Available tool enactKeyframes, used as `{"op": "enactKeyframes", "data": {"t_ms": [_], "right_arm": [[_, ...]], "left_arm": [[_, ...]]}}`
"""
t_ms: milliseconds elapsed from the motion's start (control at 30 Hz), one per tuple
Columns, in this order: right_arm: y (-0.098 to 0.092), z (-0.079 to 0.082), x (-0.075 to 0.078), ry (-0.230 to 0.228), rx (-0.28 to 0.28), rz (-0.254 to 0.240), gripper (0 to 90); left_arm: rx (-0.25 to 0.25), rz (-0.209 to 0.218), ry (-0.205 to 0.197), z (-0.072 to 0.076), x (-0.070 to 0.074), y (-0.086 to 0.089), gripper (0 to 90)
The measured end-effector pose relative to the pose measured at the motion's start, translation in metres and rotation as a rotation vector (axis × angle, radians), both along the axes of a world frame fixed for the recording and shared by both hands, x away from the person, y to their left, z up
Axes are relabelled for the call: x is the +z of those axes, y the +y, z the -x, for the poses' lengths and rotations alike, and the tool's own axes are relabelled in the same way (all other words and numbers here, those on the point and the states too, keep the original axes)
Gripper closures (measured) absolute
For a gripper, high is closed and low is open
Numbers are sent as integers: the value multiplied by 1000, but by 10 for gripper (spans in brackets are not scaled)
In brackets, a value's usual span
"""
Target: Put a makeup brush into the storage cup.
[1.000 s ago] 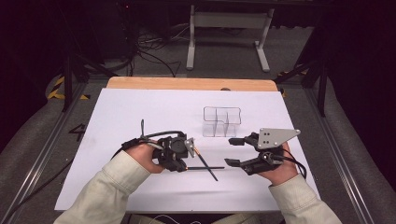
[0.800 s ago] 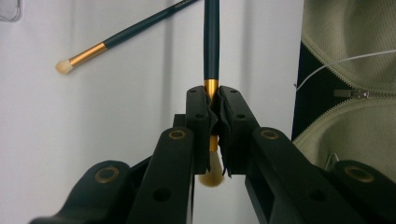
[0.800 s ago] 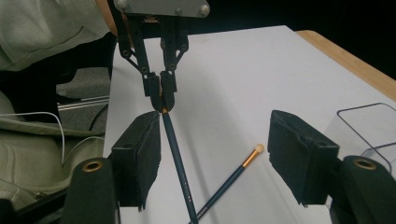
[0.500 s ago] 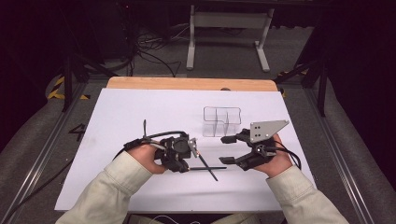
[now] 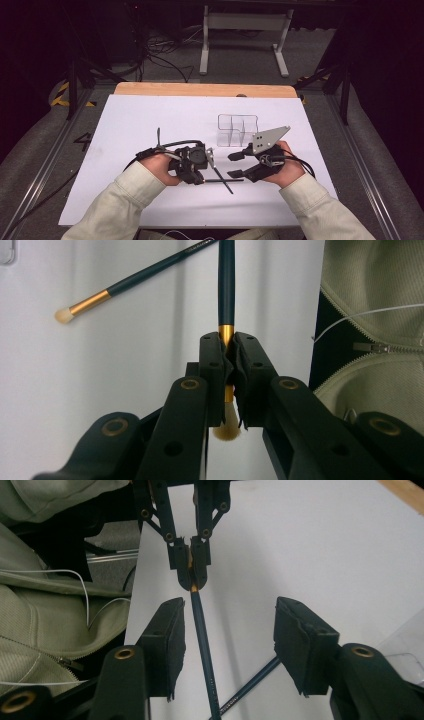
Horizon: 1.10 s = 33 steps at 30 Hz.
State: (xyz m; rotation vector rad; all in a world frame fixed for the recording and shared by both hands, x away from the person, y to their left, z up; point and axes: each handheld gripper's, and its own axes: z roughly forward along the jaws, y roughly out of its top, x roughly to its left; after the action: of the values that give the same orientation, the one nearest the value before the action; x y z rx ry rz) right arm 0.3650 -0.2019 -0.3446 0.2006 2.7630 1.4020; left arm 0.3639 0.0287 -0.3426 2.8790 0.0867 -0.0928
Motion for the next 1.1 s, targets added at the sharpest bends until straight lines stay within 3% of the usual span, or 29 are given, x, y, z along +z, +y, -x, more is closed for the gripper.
{"op": "enactKeyframes", "data": {"t_ms": [433,1100], "right_arm": [[19,-2,-13,25,36,83,581],[34,-4,-29,69,70,160,681]], "left_arm": [[-10,-8,-17,1,-1,-6,834],[-37,-23,-9,2,-3,-13,834]]}}
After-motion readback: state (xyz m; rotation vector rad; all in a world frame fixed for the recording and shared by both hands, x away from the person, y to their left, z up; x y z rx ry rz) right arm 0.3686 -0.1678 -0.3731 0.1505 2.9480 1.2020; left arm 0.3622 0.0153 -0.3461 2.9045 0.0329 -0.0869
